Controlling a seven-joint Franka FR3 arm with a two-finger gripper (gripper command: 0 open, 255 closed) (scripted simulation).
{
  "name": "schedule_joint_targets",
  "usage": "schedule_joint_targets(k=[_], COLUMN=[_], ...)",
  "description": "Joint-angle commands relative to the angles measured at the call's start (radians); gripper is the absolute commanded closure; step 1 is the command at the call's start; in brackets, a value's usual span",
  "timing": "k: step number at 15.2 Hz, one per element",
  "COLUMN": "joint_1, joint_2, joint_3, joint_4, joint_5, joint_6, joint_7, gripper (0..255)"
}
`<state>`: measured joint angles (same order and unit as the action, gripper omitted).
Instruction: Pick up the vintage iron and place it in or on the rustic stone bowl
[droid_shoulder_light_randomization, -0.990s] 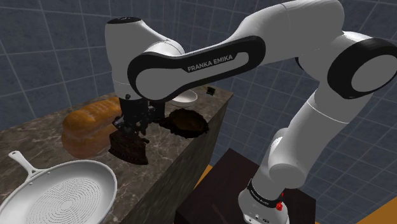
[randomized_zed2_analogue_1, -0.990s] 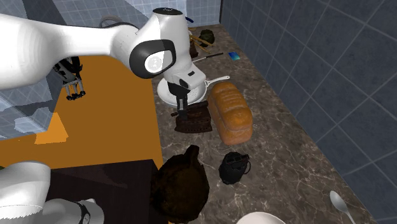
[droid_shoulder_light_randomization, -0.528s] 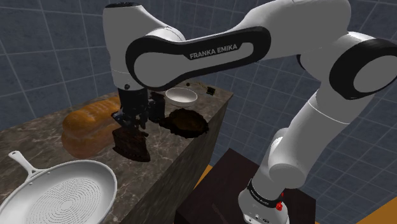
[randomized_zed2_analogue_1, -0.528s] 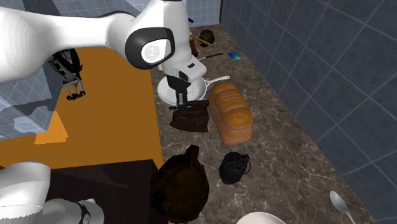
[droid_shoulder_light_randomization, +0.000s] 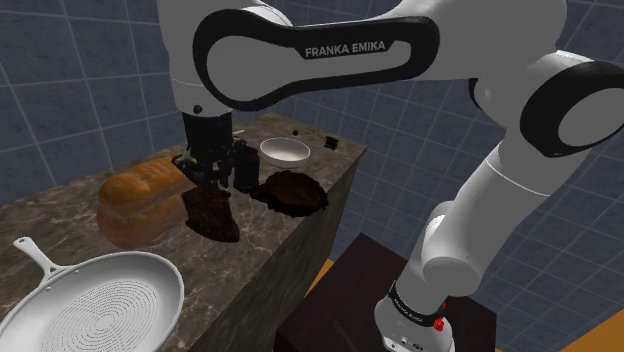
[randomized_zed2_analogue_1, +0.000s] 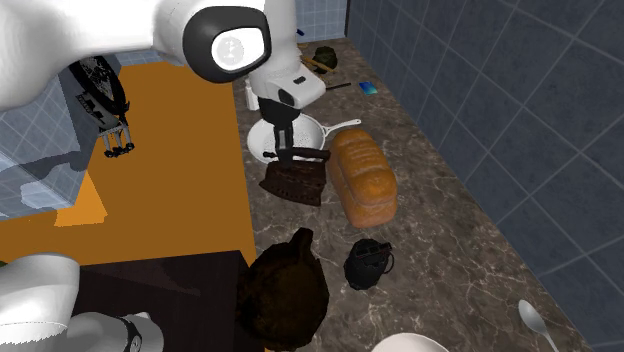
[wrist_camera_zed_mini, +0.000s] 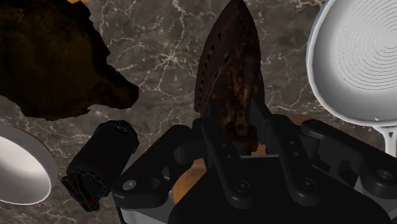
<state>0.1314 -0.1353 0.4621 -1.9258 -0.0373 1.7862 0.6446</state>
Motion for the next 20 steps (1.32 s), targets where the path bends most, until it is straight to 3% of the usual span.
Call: schedule_joint_targets(k=[1,18,20], joint_1=[0.0,-0.002,-0.012], joint_2=[-0.003,0.036,0.007], joint_3=[-0.001,0.003,-0.013], joint_4=[0.023,0.292,0.273], joint_5=[0.001,-0.015,-0.004], joint_6=[-0.025,-0.26,-0.265], joint_7=[-0.002,-0.007,-0.034], gripper=[255,255,255])
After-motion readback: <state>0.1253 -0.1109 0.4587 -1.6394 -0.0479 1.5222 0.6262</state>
